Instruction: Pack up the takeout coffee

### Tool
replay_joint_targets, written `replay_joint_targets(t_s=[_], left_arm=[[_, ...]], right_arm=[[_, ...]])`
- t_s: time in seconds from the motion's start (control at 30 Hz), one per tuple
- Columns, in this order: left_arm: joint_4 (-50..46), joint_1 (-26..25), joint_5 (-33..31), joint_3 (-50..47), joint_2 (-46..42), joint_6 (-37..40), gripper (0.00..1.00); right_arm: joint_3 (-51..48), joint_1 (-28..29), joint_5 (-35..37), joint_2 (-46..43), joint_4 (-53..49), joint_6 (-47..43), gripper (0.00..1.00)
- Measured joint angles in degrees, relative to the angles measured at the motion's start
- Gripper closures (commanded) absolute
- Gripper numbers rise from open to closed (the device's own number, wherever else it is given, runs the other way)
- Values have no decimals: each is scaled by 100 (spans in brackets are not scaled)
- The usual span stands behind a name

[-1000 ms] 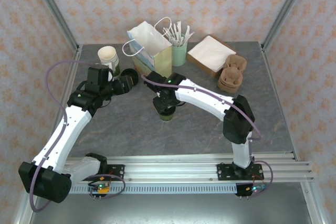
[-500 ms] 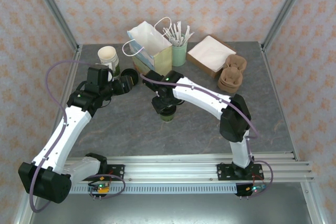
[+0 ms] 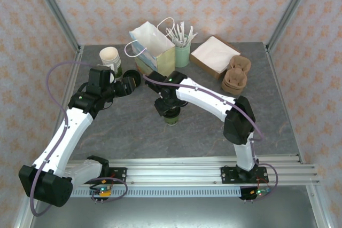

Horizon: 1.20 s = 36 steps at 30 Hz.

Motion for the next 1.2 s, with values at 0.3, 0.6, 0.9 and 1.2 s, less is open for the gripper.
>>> replay_joint_targets(t_s=[0.3, 0.6, 0.9, 1.2], left_arm=[[-2, 0, 57, -37, 0, -2, 24], [0, 0, 103, -76, 0, -7, 24], [0, 0, 103, -76, 0, -7, 24], [0, 0, 131, -76, 4, -13, 24]], right_arm=[[-713, -39, -173, -376, 463, 157, 22], [-997, -90, -407, -560, 778, 313, 20], [-994, -90, -428, -592, 813, 356, 16], [-962, -105, -426, -796, 774, 372, 16]])
